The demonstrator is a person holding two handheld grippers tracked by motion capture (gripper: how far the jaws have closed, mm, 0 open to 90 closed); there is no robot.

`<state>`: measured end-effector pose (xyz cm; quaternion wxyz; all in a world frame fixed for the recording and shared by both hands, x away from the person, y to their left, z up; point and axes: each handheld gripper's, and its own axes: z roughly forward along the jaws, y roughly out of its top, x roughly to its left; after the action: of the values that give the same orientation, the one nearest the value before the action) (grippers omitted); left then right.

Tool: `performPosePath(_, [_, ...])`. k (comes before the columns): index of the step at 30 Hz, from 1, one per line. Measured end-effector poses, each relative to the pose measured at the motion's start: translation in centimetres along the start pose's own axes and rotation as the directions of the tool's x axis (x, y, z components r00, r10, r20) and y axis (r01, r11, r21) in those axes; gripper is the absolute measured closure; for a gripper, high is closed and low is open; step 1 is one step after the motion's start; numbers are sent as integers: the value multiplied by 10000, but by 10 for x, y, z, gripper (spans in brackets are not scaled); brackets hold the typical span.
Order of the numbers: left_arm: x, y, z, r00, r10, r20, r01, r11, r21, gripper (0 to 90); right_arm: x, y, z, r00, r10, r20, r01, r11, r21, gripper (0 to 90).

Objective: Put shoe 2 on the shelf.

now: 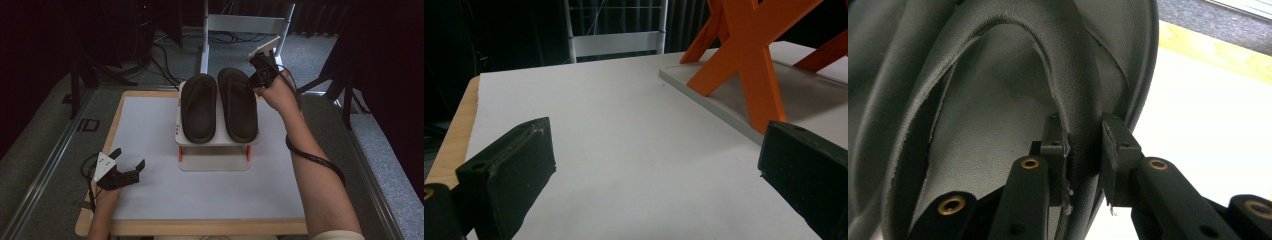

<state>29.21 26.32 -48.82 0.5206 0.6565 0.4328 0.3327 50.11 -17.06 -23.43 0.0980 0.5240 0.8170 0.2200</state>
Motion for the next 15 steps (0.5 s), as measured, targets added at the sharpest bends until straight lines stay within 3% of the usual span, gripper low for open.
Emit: performPosePath(15, [0, 0, 0, 10000, -30, 35, 30, 10000, -17, 14, 2, 3, 17, 9992, 232, 331, -248, 9985, 491, 750])
